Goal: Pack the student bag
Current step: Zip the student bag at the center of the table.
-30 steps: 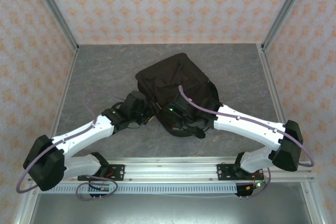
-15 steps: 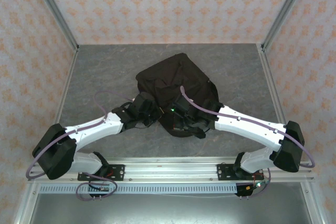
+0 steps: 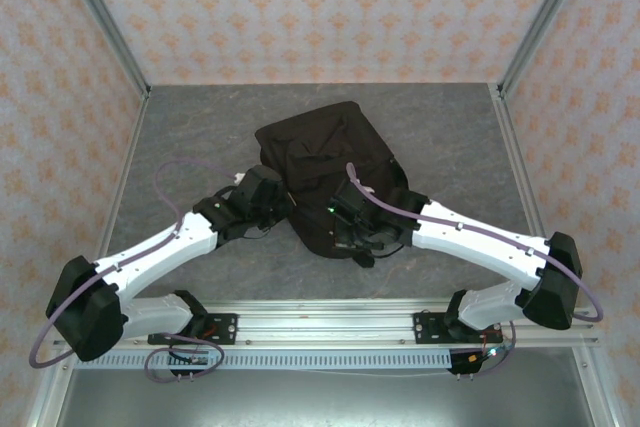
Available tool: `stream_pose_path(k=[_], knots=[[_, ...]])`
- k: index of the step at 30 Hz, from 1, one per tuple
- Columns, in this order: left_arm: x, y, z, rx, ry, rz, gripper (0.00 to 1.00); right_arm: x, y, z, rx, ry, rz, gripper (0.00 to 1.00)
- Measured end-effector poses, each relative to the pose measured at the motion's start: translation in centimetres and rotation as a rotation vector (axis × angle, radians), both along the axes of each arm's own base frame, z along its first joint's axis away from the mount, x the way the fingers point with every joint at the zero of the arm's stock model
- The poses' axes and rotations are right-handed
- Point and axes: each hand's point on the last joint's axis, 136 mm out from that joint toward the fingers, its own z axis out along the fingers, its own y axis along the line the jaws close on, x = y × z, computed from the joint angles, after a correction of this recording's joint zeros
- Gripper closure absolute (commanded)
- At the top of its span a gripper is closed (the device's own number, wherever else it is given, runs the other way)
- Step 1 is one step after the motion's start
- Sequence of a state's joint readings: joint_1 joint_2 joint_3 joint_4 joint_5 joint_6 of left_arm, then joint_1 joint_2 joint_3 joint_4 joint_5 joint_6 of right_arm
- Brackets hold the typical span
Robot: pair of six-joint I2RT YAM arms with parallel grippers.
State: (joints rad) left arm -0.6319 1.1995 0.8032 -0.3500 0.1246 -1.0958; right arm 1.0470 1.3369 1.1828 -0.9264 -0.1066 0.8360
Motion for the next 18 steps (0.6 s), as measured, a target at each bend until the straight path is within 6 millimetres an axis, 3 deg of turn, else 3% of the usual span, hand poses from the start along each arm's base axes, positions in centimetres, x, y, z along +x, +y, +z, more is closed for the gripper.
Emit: stream_pose_path(k=[6, 12, 16, 18], knots=[[0.3, 0.9, 0.7, 0.013, -0.027, -0.002, 1.00, 1.5, -0.5, 0.3, 0.011, -0.021, -0.014, 1.00], [0.4, 2.7, 1.4, 0.037, -0.047, 0.007, 1.00, 1.7, 1.8, 1.4, 0.137, -0.009, 0.054, 1.00], [-0.1, 3.4, 0.8, 0.065, -0.019, -0.022, 0.61, 1.0, 3.7, 1.5, 0.227, 0.044, 0.097, 1.00], [-0.4, 3.5, 0.7, 0.060, -0.001, -0.027, 0.51, 0.7, 4.7, 1.0, 0.268, 0.080, 0.099, 1.00]])
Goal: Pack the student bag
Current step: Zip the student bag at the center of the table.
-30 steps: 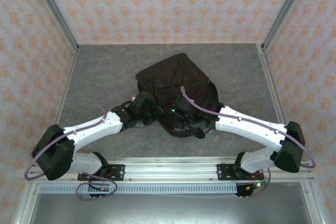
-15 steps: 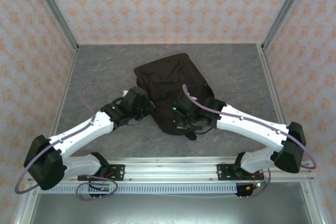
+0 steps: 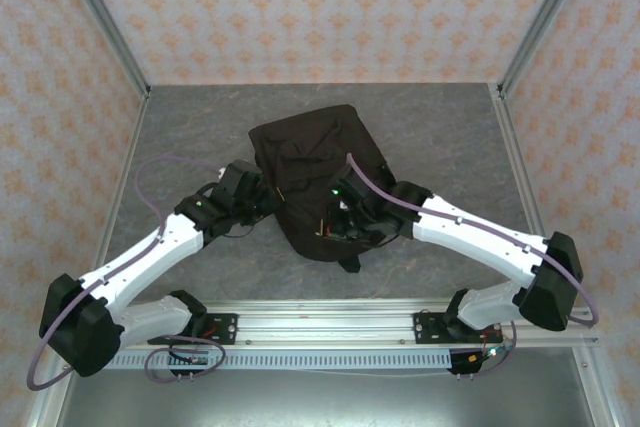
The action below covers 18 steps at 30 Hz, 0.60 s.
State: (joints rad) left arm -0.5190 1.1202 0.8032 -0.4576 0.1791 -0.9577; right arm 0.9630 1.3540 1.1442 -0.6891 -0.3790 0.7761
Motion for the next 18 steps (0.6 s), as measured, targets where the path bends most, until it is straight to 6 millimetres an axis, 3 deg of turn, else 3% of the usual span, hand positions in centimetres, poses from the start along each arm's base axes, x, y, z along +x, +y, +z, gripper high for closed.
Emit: stream_pose_path(k=[4, 8, 18], knots=[[-1.5, -0.1, 0.7, -0.054, 0.019, -0.015, 0.42, -0.2, 2.0, -1.8, 0.055, 0.085, -0.020, 1.00], [-3.3, 0.0, 1.0, -0.129, 0.038, 0.001, 0.39, -0.4, 3.4, -2.5, 0.079, 0.118, -0.025, 1.00], [-5.9, -2.8, -3.1, -0.129, 0.246, 0.005, 0.39, -0.4, 3.3, -1.6, 0.100, 0.100, -0.034, 1.00]])
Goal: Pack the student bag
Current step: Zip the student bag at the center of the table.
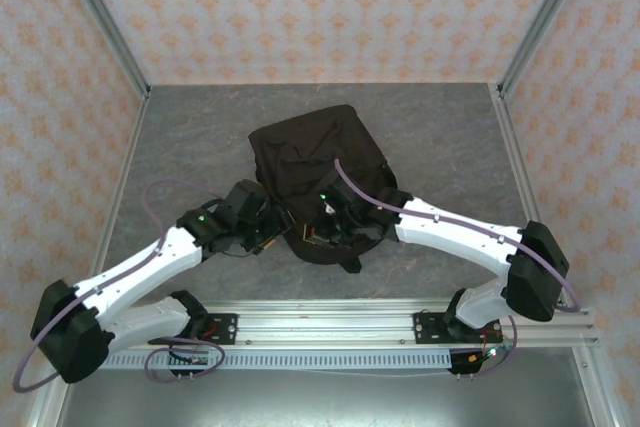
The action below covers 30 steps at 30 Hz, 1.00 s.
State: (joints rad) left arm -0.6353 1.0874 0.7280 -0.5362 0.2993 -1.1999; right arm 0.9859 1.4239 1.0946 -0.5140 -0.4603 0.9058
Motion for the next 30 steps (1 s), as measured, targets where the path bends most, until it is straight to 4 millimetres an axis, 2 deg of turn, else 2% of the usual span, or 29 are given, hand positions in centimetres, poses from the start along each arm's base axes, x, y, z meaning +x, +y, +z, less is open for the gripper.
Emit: stream_pose_path(k=[4, 7, 12, 13, 17, 25, 30], knots=[[0.5, -1.1, -0.4, 0.022, 0.048, -0.003, 0.45, 0.0, -0.4, 0.2, -0.004, -0.013, -0.009, 1.00], [0.9, -1.8, -0.5, 0.030, 0.067, -0.003, 0.52, 0.0, -0.6, 0.1, -0.007, -0.015, -0.011, 1.00], [1.4, -2.4, -0.4, 0.050, 0.091, -0.016, 0.96, -0.2, -1.0, -0.4, -0.028, -0.005, -0.013, 1.00], [1.5, -2.4, -0.2, 0.054, 0.093, -0.020, 1.00, -0.3, -1.2, -0.5, -0.034, -0.002, -0.011, 1.00], [1.4, -2.4, 0.2, 0.085, 0.105, -0.046, 1.00, -0.7, -1.8, -0.9, -0.073, 0.004, 0.007, 1.00], [0.6, -0.7, 0.7, 0.161, 0.095, -0.091, 1.00, -1.8, -3.3, -1.2, -0.175, 0.029, 0.087, 1.00], [0.0, 0.0, 1.3, 0.178, 0.079, -0.132, 1.00, -1.2, -4.5, -1.4, -0.204, 0.025, 0.095, 1.00]])
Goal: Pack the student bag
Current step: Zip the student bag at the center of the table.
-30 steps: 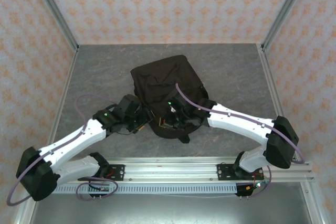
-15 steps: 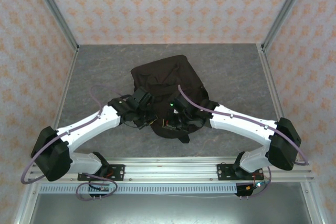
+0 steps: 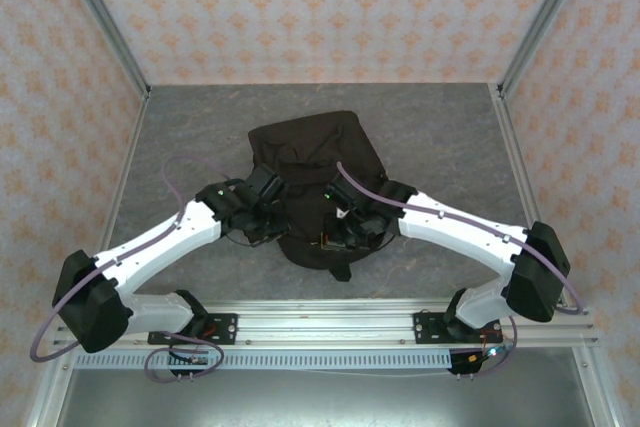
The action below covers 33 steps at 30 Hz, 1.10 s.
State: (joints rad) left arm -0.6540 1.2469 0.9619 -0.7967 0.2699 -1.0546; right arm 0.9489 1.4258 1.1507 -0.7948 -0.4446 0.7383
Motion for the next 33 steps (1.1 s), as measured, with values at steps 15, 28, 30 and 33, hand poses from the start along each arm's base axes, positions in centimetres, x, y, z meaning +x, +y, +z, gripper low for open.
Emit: stream_pose_path(k=[15, 28, 30, 33], knots=[[-0.4, 3.6, 0.6, 0.064, -0.056, -0.051, 1.00, 0.5, -1.5, 0.4, -0.034, -0.046, 0.045, 1.00], [-0.3, 8.4, -0.2, 0.260, -0.047, -0.028, 1.00, -0.4, -5.5, 0.1, -0.168, -0.032, 0.064, 1.00], [-0.3, 8.5, -0.2, 0.264, -0.049, -0.034, 1.00, -0.7, -5.0, 0.6, -0.131, -0.017, 0.052, 1.00], [-0.3, 8.6, -0.3, 0.276, -0.053, -0.041, 1.00, -0.7, -5.1, 0.5, -0.141, -0.021, 0.045, 1.00]])
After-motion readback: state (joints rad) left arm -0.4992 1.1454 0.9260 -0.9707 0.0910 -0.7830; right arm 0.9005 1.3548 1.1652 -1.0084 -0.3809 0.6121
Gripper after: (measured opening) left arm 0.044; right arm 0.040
